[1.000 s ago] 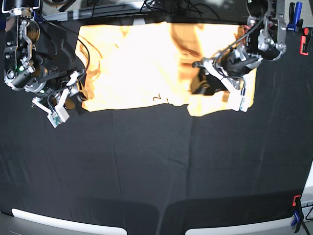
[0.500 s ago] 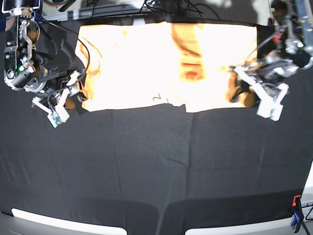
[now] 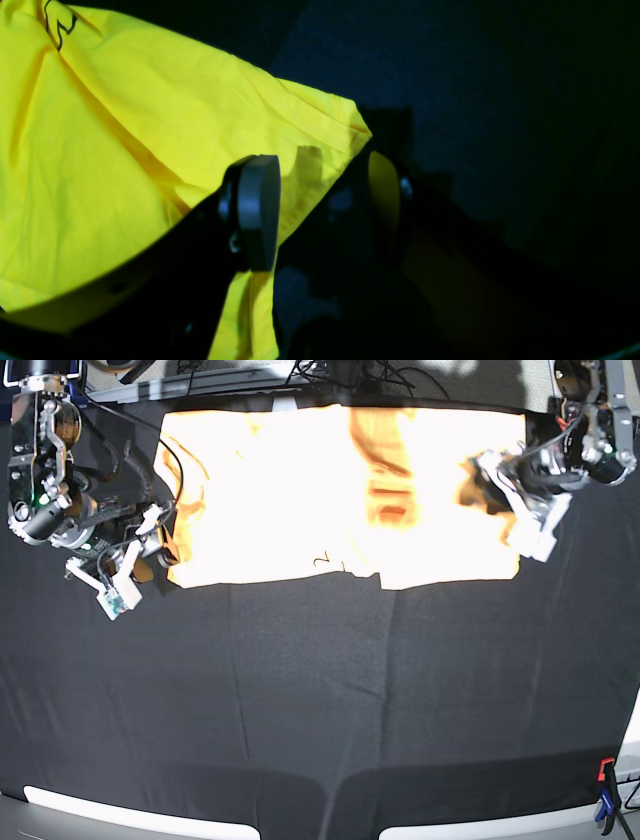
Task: Layout the t-shirt on the table in an organized manner, then fold the t-shirt properly
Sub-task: 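Grasp the shirt's other end with the left gripper and lift it, then fold the held end inward toward the shirt's middle with the left gripper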
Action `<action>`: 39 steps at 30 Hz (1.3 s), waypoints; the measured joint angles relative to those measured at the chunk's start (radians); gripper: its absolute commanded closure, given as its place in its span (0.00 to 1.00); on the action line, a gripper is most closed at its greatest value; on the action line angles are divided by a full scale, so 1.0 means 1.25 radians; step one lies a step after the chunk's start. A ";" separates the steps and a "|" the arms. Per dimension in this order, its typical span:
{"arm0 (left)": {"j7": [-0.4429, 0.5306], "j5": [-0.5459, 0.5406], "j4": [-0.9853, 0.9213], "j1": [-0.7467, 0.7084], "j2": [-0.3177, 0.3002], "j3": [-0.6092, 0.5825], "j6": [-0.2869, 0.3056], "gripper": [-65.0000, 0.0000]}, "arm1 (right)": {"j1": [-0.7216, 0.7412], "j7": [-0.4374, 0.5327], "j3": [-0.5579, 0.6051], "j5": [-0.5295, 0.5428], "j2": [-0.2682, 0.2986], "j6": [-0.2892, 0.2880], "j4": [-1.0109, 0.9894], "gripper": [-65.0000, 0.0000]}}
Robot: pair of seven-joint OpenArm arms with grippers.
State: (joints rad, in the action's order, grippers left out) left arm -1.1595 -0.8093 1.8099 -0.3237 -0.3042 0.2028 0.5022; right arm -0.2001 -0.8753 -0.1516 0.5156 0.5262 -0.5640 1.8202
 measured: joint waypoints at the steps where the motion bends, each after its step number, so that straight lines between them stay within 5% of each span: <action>1: -0.034 -0.044 0.000 0.000 -0.001 -0.005 0.011 0.59 | 0.000 0.000 0.000 0.000 0.000 0.000 0.000 0.57; 5: -0.156 -0.211 0.000 0.000 -0.005 -0.085 0.045 0.59 | 0.000 0.000 0.000 0.000 0.000 0.000 0.000 0.57; 12: -0.192 -0.478 0.000 0.021 -0.001 -0.204 0.087 0.59 | 0.000 -0.025 0.000 0.000 0.000 0.000 0.000 0.57; 24: -0.170 -0.299 0.002 0.053 -0.007 0.116 0.113 0.59 | 0.000 -0.033 0.000 0.000 0.000 0.000 0.000 0.57; 31: -0.061 -0.106 0.002 -0.012 -0.030 0.116 0.152 0.59 | 0.000 -0.033 0.000 0.000 0.000 0.000 0.000 0.57; 39: -0.032 -0.090 0.002 -0.032 -0.029 0.116 0.152 0.64 | 0.000 -0.032 0.000 0.001 0.000 0.000 0.000 0.57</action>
State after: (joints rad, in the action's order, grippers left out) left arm -1.1999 -0.9222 1.8126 -0.3641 -0.3408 0.3481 0.6922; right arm -0.2001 -0.9157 -0.1516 0.5163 0.5259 -0.5640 1.8202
